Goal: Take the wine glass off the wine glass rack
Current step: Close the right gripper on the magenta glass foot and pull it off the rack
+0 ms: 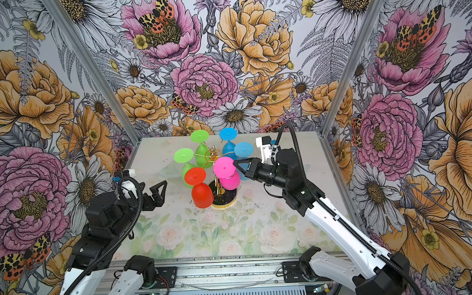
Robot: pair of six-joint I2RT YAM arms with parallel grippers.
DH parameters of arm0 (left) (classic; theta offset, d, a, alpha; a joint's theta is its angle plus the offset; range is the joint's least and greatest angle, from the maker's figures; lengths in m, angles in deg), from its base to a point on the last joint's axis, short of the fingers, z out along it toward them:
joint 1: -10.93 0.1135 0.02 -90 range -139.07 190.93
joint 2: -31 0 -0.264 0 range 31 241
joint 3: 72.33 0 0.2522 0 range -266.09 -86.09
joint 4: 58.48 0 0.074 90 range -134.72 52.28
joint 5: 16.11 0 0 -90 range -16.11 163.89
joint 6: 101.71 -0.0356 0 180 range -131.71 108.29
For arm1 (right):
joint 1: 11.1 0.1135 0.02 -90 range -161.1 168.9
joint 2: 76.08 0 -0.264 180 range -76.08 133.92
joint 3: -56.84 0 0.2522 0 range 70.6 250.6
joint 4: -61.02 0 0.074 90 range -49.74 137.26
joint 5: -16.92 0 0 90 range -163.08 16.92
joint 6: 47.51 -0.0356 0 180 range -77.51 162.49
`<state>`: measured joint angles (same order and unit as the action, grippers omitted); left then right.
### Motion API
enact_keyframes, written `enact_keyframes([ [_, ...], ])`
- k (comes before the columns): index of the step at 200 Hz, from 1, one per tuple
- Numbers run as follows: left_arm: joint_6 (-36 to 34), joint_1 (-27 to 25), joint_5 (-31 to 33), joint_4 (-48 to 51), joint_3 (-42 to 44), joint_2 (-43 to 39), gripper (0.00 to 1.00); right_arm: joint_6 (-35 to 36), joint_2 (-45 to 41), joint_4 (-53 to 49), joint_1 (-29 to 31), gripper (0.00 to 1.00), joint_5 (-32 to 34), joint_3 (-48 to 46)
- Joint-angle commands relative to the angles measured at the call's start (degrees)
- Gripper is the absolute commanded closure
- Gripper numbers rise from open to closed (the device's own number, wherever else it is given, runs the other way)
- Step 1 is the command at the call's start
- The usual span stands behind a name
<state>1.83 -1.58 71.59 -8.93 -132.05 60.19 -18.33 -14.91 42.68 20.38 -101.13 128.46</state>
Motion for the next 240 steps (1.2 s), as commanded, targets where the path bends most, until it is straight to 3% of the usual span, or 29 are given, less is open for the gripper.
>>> enact_keyframes([
  [1, -0.02, 0.44, -1.7, -1.02, 0.95, -0.54, 0.01, -3.44, 1.43, 6.73, 0.34, 1.0, 1.07, -1.32],
  [127, -0.31, 0.47, -1.82, -1.17, 0.87, -0.47, 0.01, -5.19, 4.61, 11.15, 0.34, 1.0, 1.77, -2.71],
  [169, -0.3, 0.41, -1.9, -1.21, 0.84, -0.28, 0.01, -4.88, 6.24, 12.58, 0.68, 1.0, -0.71, -2.05],
  [240, -0.12, 0.46, -3.13, -1.19, 0.63, 0.03, 0.01, 1.9, 2.8, 2.55, 3.22, 1.0, 0.07, -1.15],
])
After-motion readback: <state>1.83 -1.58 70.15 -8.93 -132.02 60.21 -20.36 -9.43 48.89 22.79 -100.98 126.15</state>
